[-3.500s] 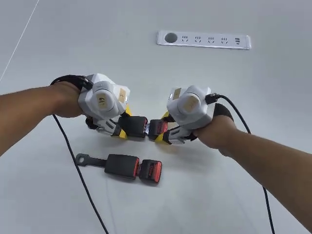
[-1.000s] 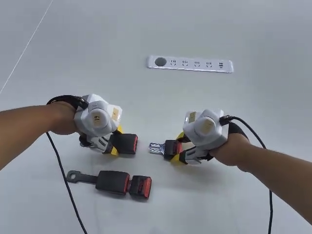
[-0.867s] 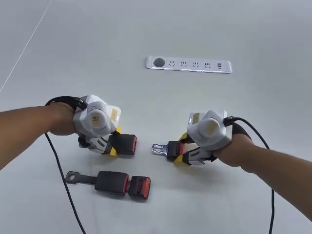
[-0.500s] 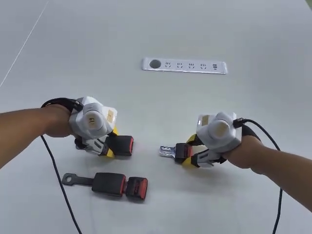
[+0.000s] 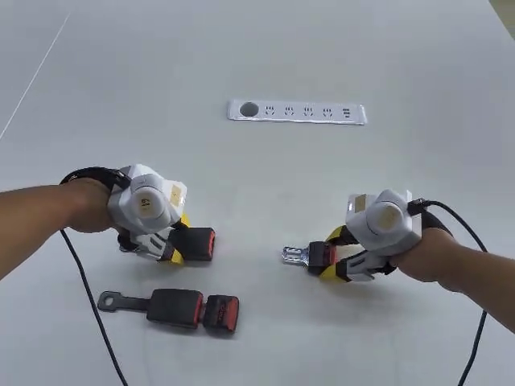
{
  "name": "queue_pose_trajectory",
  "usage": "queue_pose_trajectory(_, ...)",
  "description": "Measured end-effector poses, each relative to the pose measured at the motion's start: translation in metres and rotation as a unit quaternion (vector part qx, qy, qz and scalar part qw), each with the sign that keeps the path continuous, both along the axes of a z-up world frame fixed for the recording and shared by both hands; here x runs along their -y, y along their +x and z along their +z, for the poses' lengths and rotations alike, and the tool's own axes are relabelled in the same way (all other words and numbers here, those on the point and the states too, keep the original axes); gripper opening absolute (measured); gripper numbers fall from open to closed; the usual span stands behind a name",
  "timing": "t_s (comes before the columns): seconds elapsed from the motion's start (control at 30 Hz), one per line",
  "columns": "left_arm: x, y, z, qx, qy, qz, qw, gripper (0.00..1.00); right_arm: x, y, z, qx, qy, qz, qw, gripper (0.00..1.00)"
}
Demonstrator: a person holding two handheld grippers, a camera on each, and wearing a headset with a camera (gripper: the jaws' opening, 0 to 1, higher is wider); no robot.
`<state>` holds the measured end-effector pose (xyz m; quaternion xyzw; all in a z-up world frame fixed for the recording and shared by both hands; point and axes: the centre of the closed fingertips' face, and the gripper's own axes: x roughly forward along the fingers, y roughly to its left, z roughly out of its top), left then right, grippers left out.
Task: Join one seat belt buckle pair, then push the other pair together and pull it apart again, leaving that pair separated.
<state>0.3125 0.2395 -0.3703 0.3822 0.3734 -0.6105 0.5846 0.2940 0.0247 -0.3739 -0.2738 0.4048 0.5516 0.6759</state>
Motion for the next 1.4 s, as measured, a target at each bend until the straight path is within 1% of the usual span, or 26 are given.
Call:
queue_pose_trajectory(0.17, 0.0, -0.001, 0.001, -0.002, 0.0, 0.004, 1.0, 0.34, 0.008, -0.001, 0.0, -0.002, 0.0, -0.005, 1.0, 0.35)
queue_pose_trajectory(0.33, 0.001, -0.001, 0.001, -0.003, 0.002, 0.012, 0.9999, 0.34, 0.006, -0.001, 0.0, -0.009, 0.005, -0.01, 0.9999, 0.36)
queue_pose_trajectory(0.37, 0.001, -0.001, 0.001, -0.005, 0.004, 0.021, 0.9998, 0.34, 0.006, -0.001, 0.0, -0.008, 0.003, -0.011, 0.9999, 0.36)
queue_pose_trajectory(0.43, 0.004, -0.001, 0.002, -0.017, -0.006, 0.066, 0.9977, 0.36, 0.005, -0.002, 0.0, -0.009, 0.003, -0.02, 0.9997, 0.37)
queue_pose_trajectory(0.47, 0.003, -0.003, 0.001, -0.026, -0.004, 0.054, 0.9982, 0.39, 0.004, -0.002, 0.0, -0.011, 0.009, -0.031, 0.9994, 0.39)
queue_pose_trajectory(0.57, 0.003, -0.011, 0.002, -0.045, -0.015, 0.06, 0.9971, 0.53, 0.007, 0.003, 0.002, 0.005, 0.021, -0.066, 0.9976, 0.56)
queue_pose_trajectory(0.6, 0.001, -0.013, 0.001, -0.054, -0.015, 0.086, 0.9947, 0.61, 0.01, 0.005, 0.004, 0.015, 0.023, -0.076, 0.9967, 0.58)
queue_pose_trajectory(0.63, 0.001, -0.013, 0.001, -0.058, -0.02, 0.096, 0.9935, 0.68, 0.013, 0.007, 0.006, 0.027, 0.024, -0.082, 0.9959, 0.59)
queue_pose_trajectory(0.67, 0.001, -0.003, 0.003, -0.03, -0.028, 0.105, 0.9937, 0.71, 0.016, 0.01, 0.008, 0.042, 0.025, -0.091, 0.9947, 0.59)
queue_pose_trajectory(0.7, 0.0, -0.01, 0.006, -0.043, -0.032, 0.102, 0.9934, 0.71, 0.019, 0.01, 0.01, 0.05, 0.025, -0.097, 0.9937, 0.61)
queue_pose_trajectory(0.73, 0.001, -0.011, 0.01, -0.04, -0.043, 0.105, 0.9927, 0.71, 0.021, 0.01, 0.012, 0.058, 0.026, -0.105, 0.9925, 0.62)
queue_pose_trajectory(0.77, 0.002, -0.009, 0.016, -0.035, -0.058, 0.124, 0.9899, 0.71, 0.022, 0.013, 0.017, 0.076, 0.036, -0.119, 0.9894, 0.62)
queue_pose_trajectory(0.8, 0.0, -0.008, 0.02, -0.026, -0.063, 0.128, 0.9894, 0.72, 0.023, 0.014, 0.02, 0.082, 0.044, -0.133, 0.9868, 0.63)
queue_pose_trajectory(0.87, 0.001, -0.004, 0.031, -0.007, -0.085, 0.147, 0.9855, 0.75, 0.026, 0.013, 0.027, 0.084, 0.061, -0.173, 0.9794, 0.68)
queue_pose_trajectory(0.93, 0.001, 0.0, 0.043, 0.003, -0.11, 0.179, 0.9776, 0.77, 0.03, 0.015, 0.036, 0.098, 0.077, -0.207, 0.9704, 0.73)
queue_pose_trajectory(0.97, 0.001, 0.003, 0.051, 0.011, -0.127, 0.203, 0.9709, 0.79, 0.032, 0.016, 0.042, 0.11, 0.083, -0.224, 0.9649, 0.75)
queue_pose_trajectory(1.0, 0.0, 0.005, 0.055, 0.012, -0.136, 0.218, 0.9664, 0.8, 0.034, 0.017, 0.045, 0.116, 0.088, -0.236, 0.9609, 0.77)
queue_pose_trajectory(1.1, -0.007, 0.003, 0.064, 0.01, -0.141, 0.275, 0.951, 0.84, 0.035, 0.011, 0.056, 0.129, 0.095, -0.257, 0.953, 0.81)
queue_pose_trajectory(1.13, -0.007, 0.004, 0.07, 0.018, -0.15, 0.287, 0.9457, 0.86, 0.036, 0.008, 0.06, 0.137, 0.097, -0.264, 0.9498, 0.82)
queue_pose_trajectory(1.17, -0.005, 0.005, 0.079, 0.034, -0.18, 0.3, 0.9363, 0.87, 0.036, 0.006, 0.063, 0.14, 0.101, -0.27, 0.9473, 0.82)
queue_pose_trajectory(1.2, -0.005, 0.004, 0.084, 0.036, -0.194, 0.31, 0.93, 0.88, 0.036, 0.003, 0.067, 0.143, 0.109, -0.284, 0.9418, 0.83)
queue_pose_trajectory(1.23, -0.008, 0.001, 0.089, 0.034, -0.205, 0.334, 0.9194, 0.88, 0.036, 0.002, 0.069, 0.144, 0.11, -0.288, 0.9403, 0.83)
queue_pose_trajectory(1.3, -0.011, -0.009, 0.091, 0.026, -0.208, 0.343, 0.9156, 0.92, 0.036, -0.002, 0.075, 0.151, 0.114, -0.305, 0.9333, 0.83)
queue_pose_trajectory(1.33, -0.013, -0.01, 0.092, 0.03, -0.211, 0.35, 0.9123, 0.95, 0.036, -0.004, 0.081, 0.158, 0.125, -0.316, 0.9272, 0.84)
queue_pose_trajectory(1.37, -0.015, -0.011, 0.094, 0.038, -0.217, 0.358, 0.9073, 0.97, 0.035, -0.006, 0.084, 0.162, 0.129, -0.321, 0.9244, 0.84)
queue_pose_trajectory(1.4, -0.017, -0.012, 0.097, 0.045, -0.228, 0.374, 0.898, 0.98, 0.035, -0.009, 0.087, 0.165, 0.13, -0.324, 0.9225, 0.84)
